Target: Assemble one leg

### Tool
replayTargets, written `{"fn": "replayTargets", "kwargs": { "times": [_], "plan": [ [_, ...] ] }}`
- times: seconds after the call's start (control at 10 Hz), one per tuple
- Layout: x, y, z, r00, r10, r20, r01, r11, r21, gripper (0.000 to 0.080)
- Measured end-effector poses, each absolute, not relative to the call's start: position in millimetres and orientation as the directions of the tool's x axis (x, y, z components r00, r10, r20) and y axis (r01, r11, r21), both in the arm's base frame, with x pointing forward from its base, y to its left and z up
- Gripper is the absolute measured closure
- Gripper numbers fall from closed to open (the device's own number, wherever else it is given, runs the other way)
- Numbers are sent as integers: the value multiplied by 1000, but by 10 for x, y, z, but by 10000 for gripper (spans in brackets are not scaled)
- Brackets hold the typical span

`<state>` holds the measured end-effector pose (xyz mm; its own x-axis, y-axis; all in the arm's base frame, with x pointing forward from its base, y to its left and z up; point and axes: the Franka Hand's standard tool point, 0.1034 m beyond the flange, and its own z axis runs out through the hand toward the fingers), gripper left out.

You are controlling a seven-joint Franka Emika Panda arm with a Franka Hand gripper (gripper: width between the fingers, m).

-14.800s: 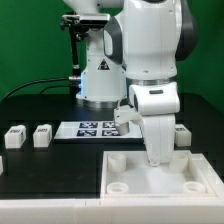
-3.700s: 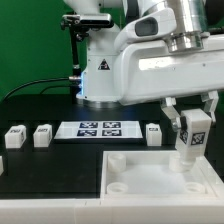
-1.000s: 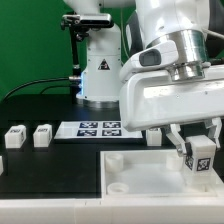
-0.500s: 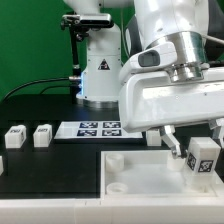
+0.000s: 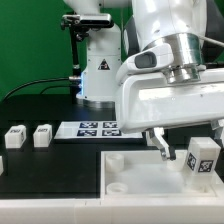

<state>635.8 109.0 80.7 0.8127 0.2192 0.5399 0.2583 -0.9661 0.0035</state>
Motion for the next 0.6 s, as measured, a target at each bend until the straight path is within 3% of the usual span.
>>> {"fn": "replayTargets", "kwargs": {
  "times": [0.3, 0.6],
  "plan": [
    [6391, 1109, 904, 810, 222, 544, 262, -965, 3, 150],
    [6369, 1166, 858, 853, 234, 467, 275, -961, -21, 150]
  ]
}}
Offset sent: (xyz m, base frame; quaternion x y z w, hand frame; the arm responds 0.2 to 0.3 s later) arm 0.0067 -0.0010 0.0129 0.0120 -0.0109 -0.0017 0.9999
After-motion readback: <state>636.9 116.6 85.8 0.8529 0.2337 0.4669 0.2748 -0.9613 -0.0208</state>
